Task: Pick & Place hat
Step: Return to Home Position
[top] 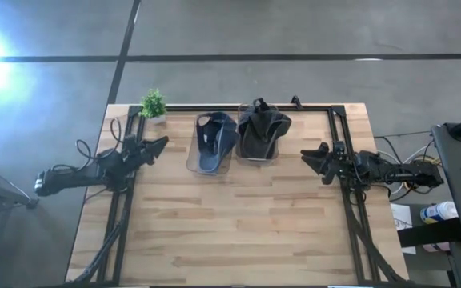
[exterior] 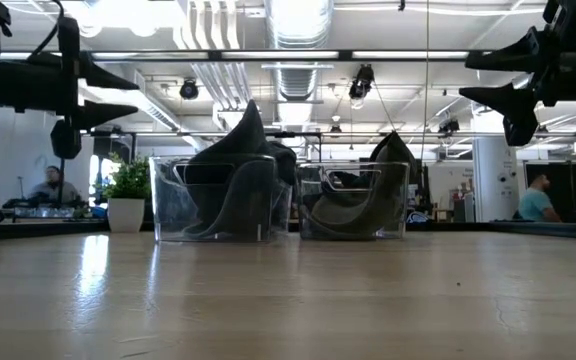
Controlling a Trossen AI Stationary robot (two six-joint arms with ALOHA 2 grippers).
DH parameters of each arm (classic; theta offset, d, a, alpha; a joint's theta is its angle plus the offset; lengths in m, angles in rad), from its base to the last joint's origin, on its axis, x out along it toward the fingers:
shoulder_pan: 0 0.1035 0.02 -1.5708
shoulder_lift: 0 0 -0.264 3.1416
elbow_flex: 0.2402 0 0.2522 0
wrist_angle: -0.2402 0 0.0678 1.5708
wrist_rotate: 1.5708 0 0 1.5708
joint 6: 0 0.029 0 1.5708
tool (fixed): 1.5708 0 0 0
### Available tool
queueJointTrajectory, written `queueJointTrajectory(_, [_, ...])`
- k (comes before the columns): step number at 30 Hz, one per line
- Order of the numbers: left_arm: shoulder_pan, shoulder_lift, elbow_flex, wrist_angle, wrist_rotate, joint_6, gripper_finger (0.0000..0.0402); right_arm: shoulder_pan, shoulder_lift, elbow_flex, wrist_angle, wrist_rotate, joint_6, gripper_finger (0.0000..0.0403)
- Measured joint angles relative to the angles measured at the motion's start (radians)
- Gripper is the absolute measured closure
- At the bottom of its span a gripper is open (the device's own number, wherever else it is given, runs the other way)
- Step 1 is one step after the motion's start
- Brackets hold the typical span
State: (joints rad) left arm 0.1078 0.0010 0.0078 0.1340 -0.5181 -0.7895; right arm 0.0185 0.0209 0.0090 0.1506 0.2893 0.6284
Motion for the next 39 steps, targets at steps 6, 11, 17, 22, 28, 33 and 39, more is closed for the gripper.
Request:
queueJointTrajectory(6, [0.0, 0.006, 0.0, -0.002, 0.001, 0.0, 0.0241, 0.0, 0.021, 0.0, -0.006, -0.001, 0.0, 0.022])
queueJointTrajectory(11, [0.0, 0.015, -0.001, -0.002, 0.001, 0.0, 0.0241, 0.0, 0.029, 0.0, -0.006, 0.0, -0.026, 0.022])
queueJointTrajectory(17, [0.0, 0.021, -0.001, -0.002, 0.001, 0.0, 0.0241, 0.0, 0.027, 0.0, 0.0, 0.024, -0.204, 0.022])
queueJointTrajectory(22, [0.0, 0.021, -0.001, -0.002, 0.001, 0.0, 0.0241, 0.001, 0.033, 0.0, -0.006, 0.025, -0.504, 0.022])
queueJointTrajectory(28, [0.0, 0.021, -0.001, -0.001, 0.001, 0.0, 0.0241, 0.001, 0.033, 0.0, -0.015, 0.003, -0.771, 0.022])
queueJointTrajectory(33, [0.0, 0.021, -0.001, -0.001, 0.001, 0.0, 0.0241, 0.001, 0.034, 0.0, -0.082, -0.177, -0.763, 0.022])
queueJointTrajectory(39, [0.0, 0.021, 0.001, -0.001, 0.001, 0.0, 0.0241, 0.001, 0.034, 0.0, -0.113, -0.372, -0.707, 0.022])
